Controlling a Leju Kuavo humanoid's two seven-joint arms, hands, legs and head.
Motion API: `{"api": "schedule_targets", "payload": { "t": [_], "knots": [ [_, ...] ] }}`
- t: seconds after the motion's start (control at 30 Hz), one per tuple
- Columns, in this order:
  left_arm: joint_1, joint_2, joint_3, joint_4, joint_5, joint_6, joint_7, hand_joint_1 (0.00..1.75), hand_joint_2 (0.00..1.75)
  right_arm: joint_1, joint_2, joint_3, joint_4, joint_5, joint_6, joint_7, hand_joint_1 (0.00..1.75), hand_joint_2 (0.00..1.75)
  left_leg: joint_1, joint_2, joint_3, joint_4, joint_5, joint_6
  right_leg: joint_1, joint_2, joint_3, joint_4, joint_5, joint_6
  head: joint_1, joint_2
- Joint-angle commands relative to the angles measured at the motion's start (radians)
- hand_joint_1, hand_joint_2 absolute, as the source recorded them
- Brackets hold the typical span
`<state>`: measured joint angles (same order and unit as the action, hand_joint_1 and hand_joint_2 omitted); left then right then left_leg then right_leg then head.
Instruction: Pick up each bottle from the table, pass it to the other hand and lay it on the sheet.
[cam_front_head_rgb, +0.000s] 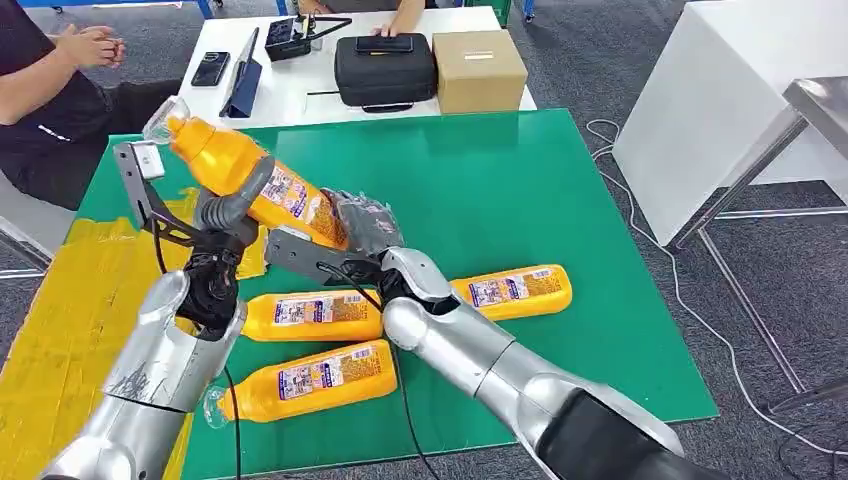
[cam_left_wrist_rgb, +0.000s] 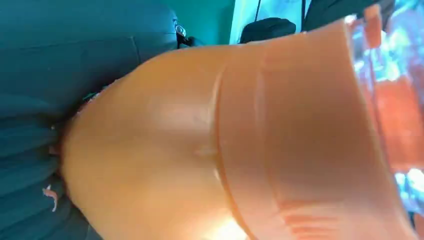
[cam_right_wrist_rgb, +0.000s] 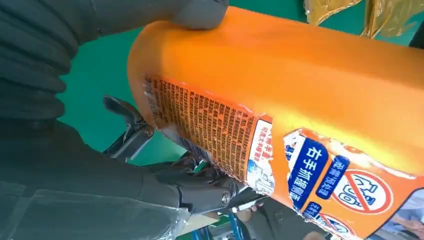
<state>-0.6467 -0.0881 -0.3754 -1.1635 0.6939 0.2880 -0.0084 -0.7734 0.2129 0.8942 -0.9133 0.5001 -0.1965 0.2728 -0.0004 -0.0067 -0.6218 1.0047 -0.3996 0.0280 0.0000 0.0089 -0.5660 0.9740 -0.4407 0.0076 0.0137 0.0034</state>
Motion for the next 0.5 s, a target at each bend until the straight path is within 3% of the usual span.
{"api": "schedule_targets", "payload": {
  "t": [0.03, 0.5],
  "knots": [
    [-0.029, 0.009, -0.034, -0.033, 0.064, -0.043, -0.002, 1.75, 1.75, -0.024, -0.020, 0.054, 0.051, -0.027, -0.002, -0.008, 1.75, 1.75, 0.001, -0.001, 0.005, 0.000, -0.002, -0.002, 0.001, -0.002, 0.005, -0.001, -0.002, 0.000, 0.000, 0.000],
    [-0.020, 0.019, -0.028, -0.062, 0.092, -0.065, -0.001, 1.75, 1.75, -0.023, -0.030, 0.036, 0.053, -0.042, -0.001, -0.008, 1.75, 1.75, 0.000, -0.001, 0.001, 0.000, 0.000, -0.001, 0.000, -0.002, 0.001, -0.001, -0.001, 0.000, 0.000, 0.000]
  ]
}}
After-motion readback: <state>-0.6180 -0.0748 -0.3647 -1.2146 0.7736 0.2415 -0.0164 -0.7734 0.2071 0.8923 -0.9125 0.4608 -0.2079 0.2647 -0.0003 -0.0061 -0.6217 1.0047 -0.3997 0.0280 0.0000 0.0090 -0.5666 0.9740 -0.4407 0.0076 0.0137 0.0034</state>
